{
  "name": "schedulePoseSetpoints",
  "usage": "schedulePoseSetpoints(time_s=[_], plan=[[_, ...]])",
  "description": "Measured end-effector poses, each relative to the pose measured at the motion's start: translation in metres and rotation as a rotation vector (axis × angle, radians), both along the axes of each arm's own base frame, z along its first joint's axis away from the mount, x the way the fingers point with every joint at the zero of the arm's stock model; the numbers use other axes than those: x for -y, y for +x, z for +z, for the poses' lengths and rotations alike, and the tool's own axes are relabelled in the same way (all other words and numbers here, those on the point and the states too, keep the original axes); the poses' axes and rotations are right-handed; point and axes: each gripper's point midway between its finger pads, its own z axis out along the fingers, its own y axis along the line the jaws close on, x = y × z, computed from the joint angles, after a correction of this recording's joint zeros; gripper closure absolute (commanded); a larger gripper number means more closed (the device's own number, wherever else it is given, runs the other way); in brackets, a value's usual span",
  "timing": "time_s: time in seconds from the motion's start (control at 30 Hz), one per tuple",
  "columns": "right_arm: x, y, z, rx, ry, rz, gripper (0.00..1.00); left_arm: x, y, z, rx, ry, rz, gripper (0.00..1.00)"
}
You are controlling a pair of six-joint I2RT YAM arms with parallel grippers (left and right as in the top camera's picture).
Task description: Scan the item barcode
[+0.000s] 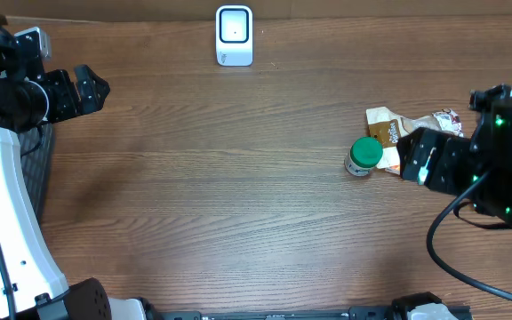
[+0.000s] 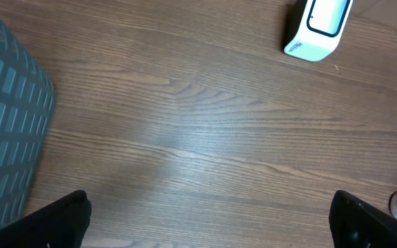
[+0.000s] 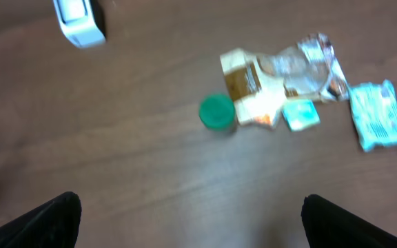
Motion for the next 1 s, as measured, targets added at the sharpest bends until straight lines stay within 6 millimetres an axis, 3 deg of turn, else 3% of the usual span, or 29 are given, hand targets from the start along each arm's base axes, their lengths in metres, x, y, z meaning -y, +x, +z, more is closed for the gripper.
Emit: schedulePoseSetpoints(time_s=[0.23,0.43,0.53,0.6,0.7,1.0], plan=[[-0.006,0.041,0.043,0.317,0.035,0.007,0.00,0.000,0.000,0.000,0.000,0.000,0.000,0.00],[-0.003,0.034,0.056,0.570,0.019,0.038,0.00,0.000,0.000,0.000,0.001,0.000,-0.001,0.00],[-0.001,0.029,0.051,0.686,-0.002,0.054,0.00,0.000,0.000,0.000,0.000,0.001,0.000,0.00],[0.000,0.028,0.044,0.759,-0.014,0.058,0.00,0.000,0.000,0.000,0.000,0.001,0.000,0.00],[0.001,0.028,0.019,0.828,-0.027,0.059,0.00,0.000,0.000,0.000,0.000,0.000,0.000,0.01],[0.005,0.029,-0.079,0.986,-0.028,0.040,0.00,0.000,0.000,0.000,0.000,0.000,0.000,0.01]])
